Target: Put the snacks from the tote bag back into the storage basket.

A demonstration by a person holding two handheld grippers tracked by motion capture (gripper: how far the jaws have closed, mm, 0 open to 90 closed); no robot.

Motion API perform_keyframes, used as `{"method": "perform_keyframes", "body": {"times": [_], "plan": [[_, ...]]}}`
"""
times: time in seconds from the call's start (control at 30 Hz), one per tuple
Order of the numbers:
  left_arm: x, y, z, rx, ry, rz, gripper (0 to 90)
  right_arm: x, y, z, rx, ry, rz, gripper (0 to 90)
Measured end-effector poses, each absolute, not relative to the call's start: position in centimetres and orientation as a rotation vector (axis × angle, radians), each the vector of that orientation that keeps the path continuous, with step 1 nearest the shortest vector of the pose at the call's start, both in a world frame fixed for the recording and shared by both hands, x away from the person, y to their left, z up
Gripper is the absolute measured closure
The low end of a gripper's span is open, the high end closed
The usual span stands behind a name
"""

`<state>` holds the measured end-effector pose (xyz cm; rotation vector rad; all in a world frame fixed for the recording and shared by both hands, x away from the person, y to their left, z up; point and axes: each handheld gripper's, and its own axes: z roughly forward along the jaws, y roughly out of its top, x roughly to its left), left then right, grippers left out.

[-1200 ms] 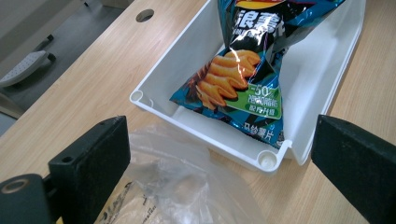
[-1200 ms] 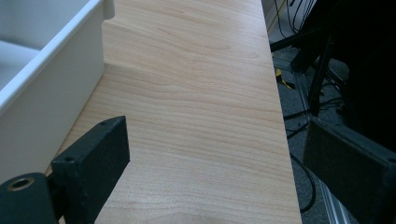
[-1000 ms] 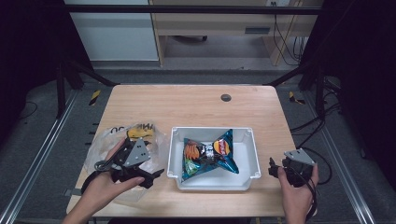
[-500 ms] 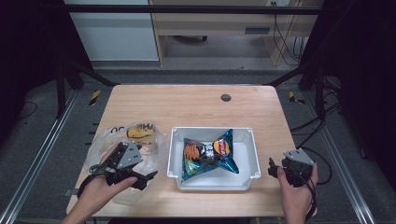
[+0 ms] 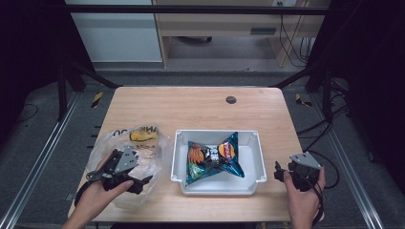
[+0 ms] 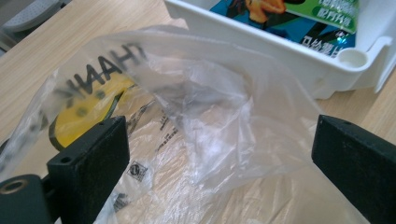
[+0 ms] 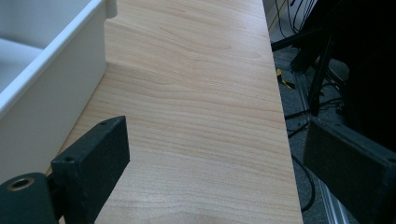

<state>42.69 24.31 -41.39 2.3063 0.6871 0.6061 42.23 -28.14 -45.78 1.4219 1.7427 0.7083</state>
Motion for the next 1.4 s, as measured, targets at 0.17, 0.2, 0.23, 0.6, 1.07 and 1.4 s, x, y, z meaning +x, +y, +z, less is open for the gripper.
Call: {"method": "perform_keyframes", "body": {"times": [0.17, 0.2, 0.23, 0.6, 1.07, 1.4], "plan": [[43.0, 24.9, -42.0, 2.320, 0.702, 0.615, 4.0, 42.2, -28.2, -45.7, 1.425, 1.743, 0.710, 8.0], [43.1, 25.1, -42.0, 2.327, 0.700, 0.618, 4.0, 42.2, -28.2, -45.8, 1.425, 1.742, 0.711, 8.0], [43.1, 25.2, -42.1, 2.325, 0.705, 0.613, 4.0, 42.2, -28.1, -45.8, 1.422, 1.741, 0.707, 8.0], [43.6, 26.6, -43.5, 2.339, 0.752, 0.608, 4.0, 42.2, -28.1, -45.8, 1.420, 1.744, 0.703, 8.0], [44.1, 27.8, -45.4, 2.337, 0.817, 0.581, 4.1, 42.2, -28.0, -45.8, 1.421, 1.747, 0.702, 8.0], [43.9, 29.7, -46.5, 2.283, 0.876, 0.622, 5.0, 42.2, -28.0, -45.9, 1.422, 1.751, 0.695, 8.0]]}}
